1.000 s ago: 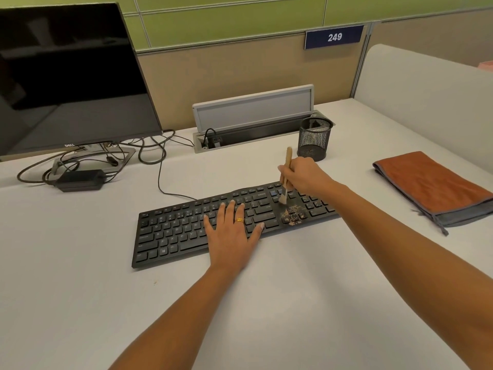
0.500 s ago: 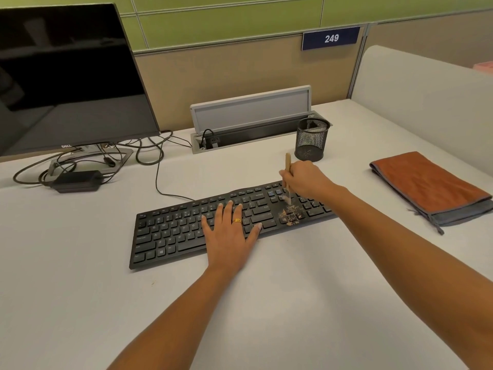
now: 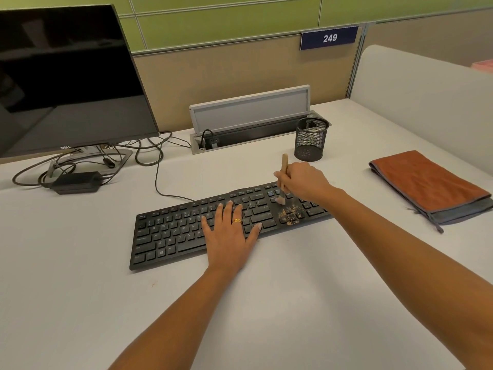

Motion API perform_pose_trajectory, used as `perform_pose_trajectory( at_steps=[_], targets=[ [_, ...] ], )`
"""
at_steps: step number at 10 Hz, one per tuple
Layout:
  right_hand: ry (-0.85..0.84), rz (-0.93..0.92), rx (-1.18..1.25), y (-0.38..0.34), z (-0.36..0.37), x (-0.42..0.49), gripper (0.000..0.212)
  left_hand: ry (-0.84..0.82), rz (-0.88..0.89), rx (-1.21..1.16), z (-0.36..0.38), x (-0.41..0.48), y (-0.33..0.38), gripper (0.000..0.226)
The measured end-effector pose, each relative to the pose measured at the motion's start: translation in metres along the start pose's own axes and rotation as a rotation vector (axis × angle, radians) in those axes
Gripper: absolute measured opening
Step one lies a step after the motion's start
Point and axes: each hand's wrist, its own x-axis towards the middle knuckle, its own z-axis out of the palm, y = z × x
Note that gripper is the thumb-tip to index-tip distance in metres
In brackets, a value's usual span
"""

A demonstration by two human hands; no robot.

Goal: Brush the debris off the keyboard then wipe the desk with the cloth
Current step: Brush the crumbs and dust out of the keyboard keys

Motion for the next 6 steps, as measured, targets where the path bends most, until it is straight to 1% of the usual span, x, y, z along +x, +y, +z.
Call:
perform_pose_trajectory(
  at_steps=[1,2,3,4,5,6],
  targets=[
    [0.067,0.02,-0.24,0.0002,-0.0035,0.0007,0.042,0.002,0.0,-0.015,0.0001,-0.0006,-0.0002,0.071],
    [0.145,0.016,-0.217,0.0042,-0.0067,0.0019,0.043,-0.001,0.0,-0.008,-0.0001,-0.0006,-0.0002,0.071],
    [0.078,0.008,0.047,0.007,-0.0048,0.0031,0.044,0.002,0.0,-0.004,0.0001,0.0,-0.0004,0.071],
    [0.003,-0.018,0.059,0.0077,-0.002,0.0026,0.044,0.0,-0.002,-0.01,0.0001,0.0001,-0.0004,0.071],
    [0.052,-0.018,-0.087,0.0084,-0.0054,0.0018,0.045,-0.003,-0.002,-0.003,-0.0005,0.0,-0.0001,0.071],
    [0.056,-0.017,-0.16,0.0074,-0.0059,0.0024,0.043,-0.004,-0.002,-0.005,0.0002,0.0002,0.0,0.07]
  ],
)
